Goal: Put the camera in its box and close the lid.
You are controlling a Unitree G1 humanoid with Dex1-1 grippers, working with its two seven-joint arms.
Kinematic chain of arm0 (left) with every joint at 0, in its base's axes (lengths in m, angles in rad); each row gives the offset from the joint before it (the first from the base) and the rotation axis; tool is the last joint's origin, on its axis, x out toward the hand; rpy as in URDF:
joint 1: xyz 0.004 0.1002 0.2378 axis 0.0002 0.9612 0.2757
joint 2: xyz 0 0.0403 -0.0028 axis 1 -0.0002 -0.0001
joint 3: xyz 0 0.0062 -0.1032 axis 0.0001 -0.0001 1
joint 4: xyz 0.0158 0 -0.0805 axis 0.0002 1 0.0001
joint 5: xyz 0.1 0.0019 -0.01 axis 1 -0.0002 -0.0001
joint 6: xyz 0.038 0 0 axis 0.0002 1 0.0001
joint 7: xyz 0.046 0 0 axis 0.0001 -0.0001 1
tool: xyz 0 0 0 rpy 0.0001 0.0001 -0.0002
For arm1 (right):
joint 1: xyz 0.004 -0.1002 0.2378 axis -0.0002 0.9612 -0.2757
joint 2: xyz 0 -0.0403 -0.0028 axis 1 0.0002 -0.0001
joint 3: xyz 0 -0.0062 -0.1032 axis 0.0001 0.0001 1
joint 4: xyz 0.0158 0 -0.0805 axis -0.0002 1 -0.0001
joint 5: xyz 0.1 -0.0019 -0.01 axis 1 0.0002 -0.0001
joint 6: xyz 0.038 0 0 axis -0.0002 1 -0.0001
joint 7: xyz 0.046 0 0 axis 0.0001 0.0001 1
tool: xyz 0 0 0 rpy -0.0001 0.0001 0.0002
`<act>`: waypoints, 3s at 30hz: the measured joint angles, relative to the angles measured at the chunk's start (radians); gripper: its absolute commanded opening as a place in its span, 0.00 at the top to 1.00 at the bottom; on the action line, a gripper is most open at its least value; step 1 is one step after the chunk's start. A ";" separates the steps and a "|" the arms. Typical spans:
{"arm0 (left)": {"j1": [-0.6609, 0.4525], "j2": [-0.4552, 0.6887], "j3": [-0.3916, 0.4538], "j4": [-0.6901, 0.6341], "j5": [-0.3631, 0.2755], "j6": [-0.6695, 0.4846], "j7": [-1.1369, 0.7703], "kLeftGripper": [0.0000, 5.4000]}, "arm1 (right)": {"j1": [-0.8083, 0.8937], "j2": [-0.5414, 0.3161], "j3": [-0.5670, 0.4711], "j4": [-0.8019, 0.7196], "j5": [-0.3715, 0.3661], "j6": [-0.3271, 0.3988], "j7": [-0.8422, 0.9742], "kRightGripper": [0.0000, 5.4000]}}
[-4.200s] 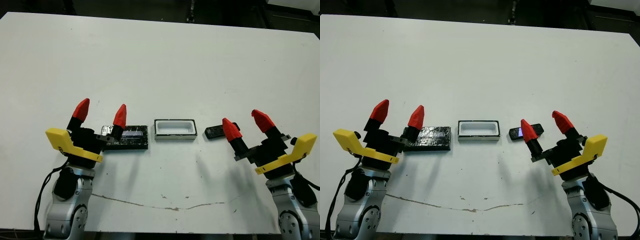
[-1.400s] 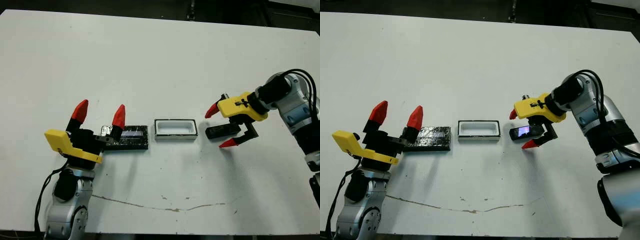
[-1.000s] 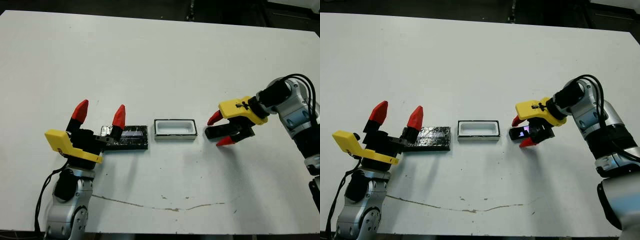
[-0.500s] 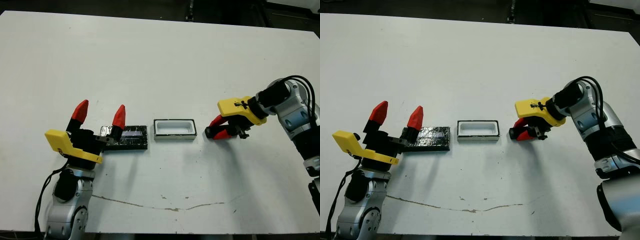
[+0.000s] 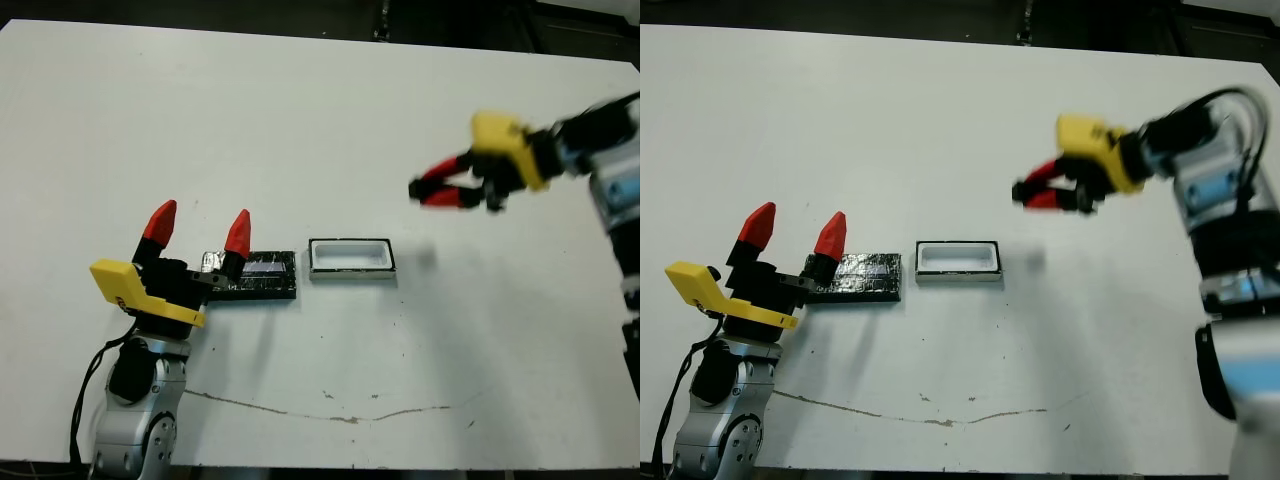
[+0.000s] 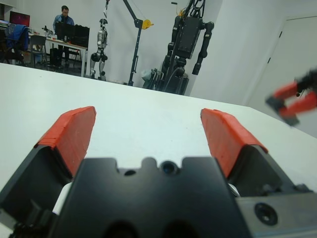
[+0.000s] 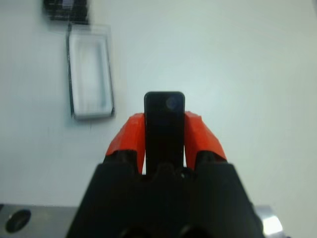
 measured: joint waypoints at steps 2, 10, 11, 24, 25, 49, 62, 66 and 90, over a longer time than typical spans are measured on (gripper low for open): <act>0.001 -0.001 0.000 0.000 0.002 0.000 0.001 0.00 | -0.020 0.024 -0.027 0.009 0.045 0.023 0.009 0.69; 0.001 -0.002 -0.002 0.000 0.009 0.000 0.005 0.00 | -0.039 0.140 -0.031 0.020 0.110 0.089 0.039 0.69; 0.001 -0.002 -0.002 0.000 0.010 0.000 0.005 0.00 | -0.039 0.153 -0.028 0.020 0.111 0.097 0.039 0.69; 0.004 -0.009 0.000 0.000 0.009 -0.002 0.004 0.00 | 0.087 0.242 0.007 -0.161 0.138 0.261 -0.039 0.69; 0.004 -0.010 -0.001 0.000 0.009 -0.002 0.004 0.00 | 0.095 0.242 0.013 -0.164 0.138 0.262 -0.039 0.69; 0.008 -0.016 -0.003 0.000 0.010 -0.002 0.005 0.00 | 0.192 0.226 0.095 -0.215 0.099 0.247 -0.064 0.69; 0.008 -0.017 -0.003 0.000 0.010 -0.002 0.005 0.00 | 0.214 0.225 0.127 -0.222 0.087 0.213 -0.065 0.69; 0.008 -0.017 -0.002 0.000 0.010 -0.002 0.005 0.00 | 0.226 0.221 0.132 -0.213 0.079 0.226 -0.065 0.69; 0.008 -0.017 -0.003 0.000 0.009 -0.003 0.004 0.00 | 0.228 0.198 0.160 -0.172 0.063 0.178 -0.048 0.69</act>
